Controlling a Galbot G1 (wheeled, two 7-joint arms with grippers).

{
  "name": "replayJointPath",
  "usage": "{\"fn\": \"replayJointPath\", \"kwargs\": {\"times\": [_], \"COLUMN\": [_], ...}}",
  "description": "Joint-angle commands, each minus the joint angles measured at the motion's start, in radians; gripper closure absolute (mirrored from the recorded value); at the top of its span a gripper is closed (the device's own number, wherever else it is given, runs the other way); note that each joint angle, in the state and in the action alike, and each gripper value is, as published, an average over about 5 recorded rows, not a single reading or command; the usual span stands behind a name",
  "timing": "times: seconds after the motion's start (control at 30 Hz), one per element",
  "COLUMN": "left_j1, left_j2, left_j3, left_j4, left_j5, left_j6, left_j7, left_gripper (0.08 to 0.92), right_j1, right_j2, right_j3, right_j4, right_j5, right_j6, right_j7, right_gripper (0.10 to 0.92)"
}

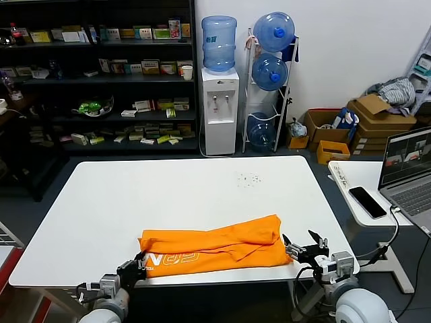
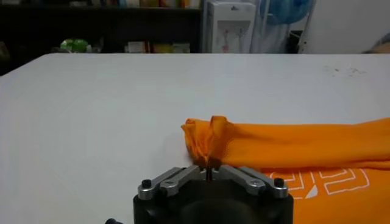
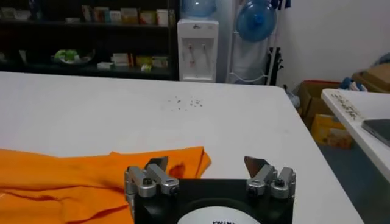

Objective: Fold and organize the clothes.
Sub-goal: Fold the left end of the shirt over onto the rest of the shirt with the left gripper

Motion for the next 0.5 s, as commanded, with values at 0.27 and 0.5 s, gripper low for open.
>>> {"fn": "replayJointPath", "kwargs": {"times": [0.27,0.5], "left_j1": [0.187,0.316], "left_j2": [0.351,0.405], "left_j3": [-0.445,-0.642], "left_j4": [0.028,0.083], "left_j5": [0.008,0.048], "left_j6": [0.025,-0.022], "left_j7": [0.068,0.12], "left_gripper": [0.895,0.895], "right_j1": [0.121,0.112], "right_j2": [0.12,0.122], "right_j3": [-0.037,-0.036], "right_j4": [-0.143,-0.155], "right_j5": [-0.105,-0.111], "right_j6": [0.116,0.135], "right_j7": [-0.081,-0.094], "right_gripper": [0.203,0.203]}}
